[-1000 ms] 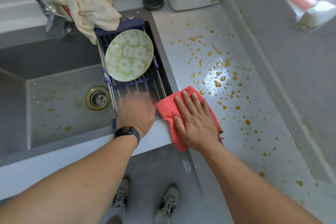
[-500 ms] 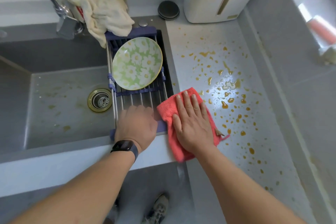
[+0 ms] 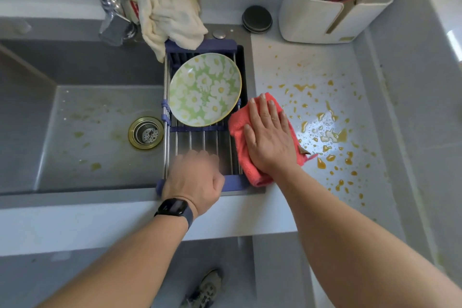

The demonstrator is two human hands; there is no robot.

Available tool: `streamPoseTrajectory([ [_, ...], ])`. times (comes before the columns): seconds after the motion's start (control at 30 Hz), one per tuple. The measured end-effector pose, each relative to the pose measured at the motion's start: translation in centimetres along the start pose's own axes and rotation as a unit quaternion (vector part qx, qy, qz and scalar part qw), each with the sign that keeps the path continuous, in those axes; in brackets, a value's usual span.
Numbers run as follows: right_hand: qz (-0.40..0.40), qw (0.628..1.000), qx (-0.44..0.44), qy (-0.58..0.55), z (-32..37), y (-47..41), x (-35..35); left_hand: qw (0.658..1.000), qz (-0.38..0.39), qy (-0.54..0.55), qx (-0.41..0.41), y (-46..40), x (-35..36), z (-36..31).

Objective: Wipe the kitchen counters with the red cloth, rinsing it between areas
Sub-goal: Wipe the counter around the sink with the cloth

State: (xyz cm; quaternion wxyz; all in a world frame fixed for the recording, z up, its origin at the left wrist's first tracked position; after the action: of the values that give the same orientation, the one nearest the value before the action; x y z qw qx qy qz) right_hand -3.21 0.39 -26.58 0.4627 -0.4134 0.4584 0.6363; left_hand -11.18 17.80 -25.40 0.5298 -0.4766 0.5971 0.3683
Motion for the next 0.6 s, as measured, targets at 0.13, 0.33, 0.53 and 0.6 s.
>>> streamPoseTrajectory([
  [0.13,-0.005,1.000,-0.012,0.011,-0.3,-2.2,-0.6,1.000,0.010,0.002,0.002,0.0,0.1,0.0],
  [0.33,-0.007,0.998,-0.053,0.023,-0.8,-6.3,-1.9,1.000,0.013,0.008,-0.003,-0.2,0.2,0.1],
  [0.53,-0.002,0.998,-0.061,0.025,-1.2,-8.6,-2.4,1.000,0.011,0.009,0.000,-0.2,0.3,0.2],
  [0.6,-0.010,0.998,-0.053,0.025,-1.1,-8.4,-2.4,1.000,0.008,0.006,-0.001,-0.4,0.3,0.3],
])
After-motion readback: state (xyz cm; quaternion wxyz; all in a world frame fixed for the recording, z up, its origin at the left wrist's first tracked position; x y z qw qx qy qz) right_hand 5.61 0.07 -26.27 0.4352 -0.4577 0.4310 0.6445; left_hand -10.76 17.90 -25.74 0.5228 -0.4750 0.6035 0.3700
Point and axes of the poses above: each hand's wrist, its own y-axis away from the middle knuckle, its own x-axis out of the palm, z = x × y, the point moved 7 cm from there along -y, towards the middle knuckle, and after that the axes turned 6 degrees about z, right-handed, at the moved point
